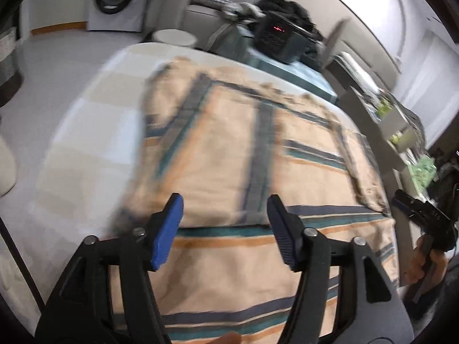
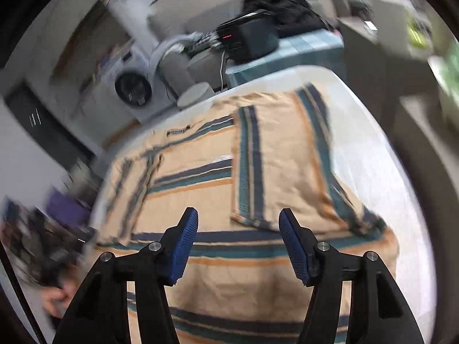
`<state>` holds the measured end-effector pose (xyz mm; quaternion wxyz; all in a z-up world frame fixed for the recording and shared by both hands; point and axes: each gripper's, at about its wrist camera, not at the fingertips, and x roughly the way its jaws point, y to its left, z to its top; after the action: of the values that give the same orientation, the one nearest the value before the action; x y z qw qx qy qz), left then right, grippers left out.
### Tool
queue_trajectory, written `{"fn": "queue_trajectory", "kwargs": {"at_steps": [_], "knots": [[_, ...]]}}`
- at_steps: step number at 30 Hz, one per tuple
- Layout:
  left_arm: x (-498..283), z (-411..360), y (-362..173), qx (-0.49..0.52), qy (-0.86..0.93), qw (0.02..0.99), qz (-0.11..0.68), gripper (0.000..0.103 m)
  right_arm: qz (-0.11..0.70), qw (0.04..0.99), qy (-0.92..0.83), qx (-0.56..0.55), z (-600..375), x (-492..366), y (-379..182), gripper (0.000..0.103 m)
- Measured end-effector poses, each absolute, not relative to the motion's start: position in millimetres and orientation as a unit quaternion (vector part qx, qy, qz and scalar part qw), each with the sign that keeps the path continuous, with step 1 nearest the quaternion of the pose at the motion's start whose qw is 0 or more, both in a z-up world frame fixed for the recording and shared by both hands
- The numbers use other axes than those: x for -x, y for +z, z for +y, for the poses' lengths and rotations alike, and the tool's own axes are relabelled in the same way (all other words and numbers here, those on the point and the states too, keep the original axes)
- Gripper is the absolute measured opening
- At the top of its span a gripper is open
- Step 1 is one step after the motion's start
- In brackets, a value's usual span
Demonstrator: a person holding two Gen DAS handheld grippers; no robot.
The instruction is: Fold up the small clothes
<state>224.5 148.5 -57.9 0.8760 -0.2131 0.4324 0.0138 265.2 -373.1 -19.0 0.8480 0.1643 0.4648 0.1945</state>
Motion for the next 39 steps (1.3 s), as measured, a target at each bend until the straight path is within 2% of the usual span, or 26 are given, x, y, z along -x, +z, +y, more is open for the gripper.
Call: {"fn": "queue_trajectory", "kwargs": {"at_steps": [1, 2, 3, 6, 10, 11, 12, 14, 15, 19, 26, 28, 29, 30, 36, 39], "knots": [[-231.1, 136.7, -55.8, 0.211, 0.0, 0.876, 0.434, 0.069, 0.463, 0.851, 0.185, -0.166, -382.4, -261.9, -20.5, 0.061], [-237.7, 123.6, -54.5, 0.21, -0.013, 0.876, 0.435, 0.081, 0.459, 0.855, 0.176, -0.161, -390.1, -259.0, -22.0, 0.061], [-249.2, 103.8, -52.0, 0.209, -0.031, 0.874, 0.437, 0.087, 0.459, 0.857, 0.17, -0.161, -399.8, -256.2, -24.5, 0.061], [-275.8, 59.2, -50.9, 0.211, -0.068, 0.869, 0.443, 0.091, 0.468, 0.849, 0.162, -0.181, -417.1, -249.6, -36.6, 0.061], [-318.5, -4.0, -66.5, 0.248, -0.119, 0.834, 0.477, 0.091, 0.465, 0.844, 0.166, -0.208, -437.2, -246.0, -46.6, 0.061], [-325.6, -17.0, -70.2, 0.254, -0.13, 0.827, 0.484, 0.087, 0.463, 0.844, 0.166, -0.213, -441.7, -246.0, -46.8, 0.061], [-331.2, -29.5, -73.1, 0.258, -0.14, 0.82, 0.491, 0.073, 0.461, 0.844, 0.166, -0.219, -449.1, -244.2, -47.6, 0.061], [-341.4, -55.4, -80.2, 0.264, -0.175, 0.8, 0.509, 0.053, 0.461, 0.842, 0.164, -0.227, -450.5, -243.9, -46.3, 0.061], [-345.3, -68.8, -85.7, 0.266, -0.198, 0.785, 0.523, 0.049, 0.462, 0.84, 0.163, -0.232, -450.5, -246.1, -48.0, 0.061], [-352.9, -91.3, -104.3, 0.287, -0.223, 0.751, 0.551, 0.047, 0.465, 0.834, 0.171, -0.243, -456.6, -249.4, -57.2, 0.061], [-370.6, -96.6, -109.3, 0.317, -0.198, 0.761, 0.531, 0.044, 0.468, 0.83, 0.176, -0.245, -453.7, -252.7, -64.3, 0.061], [-376.0, -96.3, -110.8, 0.316, -0.184, 0.768, 0.526, 0.029, 0.469, 0.831, 0.175, -0.243, -451.6, -254.9, -66.8, 0.061], [-377.2, -95.2, -112.0, 0.315, -0.178, 0.771, 0.524, 0.006, 0.469, 0.831, 0.175, -0.243, -451.4, -255.2, -67.8, 0.061], [-378.0, -94.5, -113.6, 0.318, -0.173, 0.772, 0.522, 0.002, 0.468, 0.831, 0.175, -0.243, -450.6, -255.8, -67.9, 0.061], [-358.3, -83.8, -87.3, 0.314, -0.183, 0.801, 0.475, 0.002, 0.467, 0.832, 0.177, -0.242, -450.3, -253.6, -68.4, 0.061], [-347.7, -80.0, -84.2, 0.292, -0.179, 0.808, 0.479, 0.002, 0.469, 0.833, 0.174, -0.238, -448.3, -252.7, -67.3, 0.061]]}}
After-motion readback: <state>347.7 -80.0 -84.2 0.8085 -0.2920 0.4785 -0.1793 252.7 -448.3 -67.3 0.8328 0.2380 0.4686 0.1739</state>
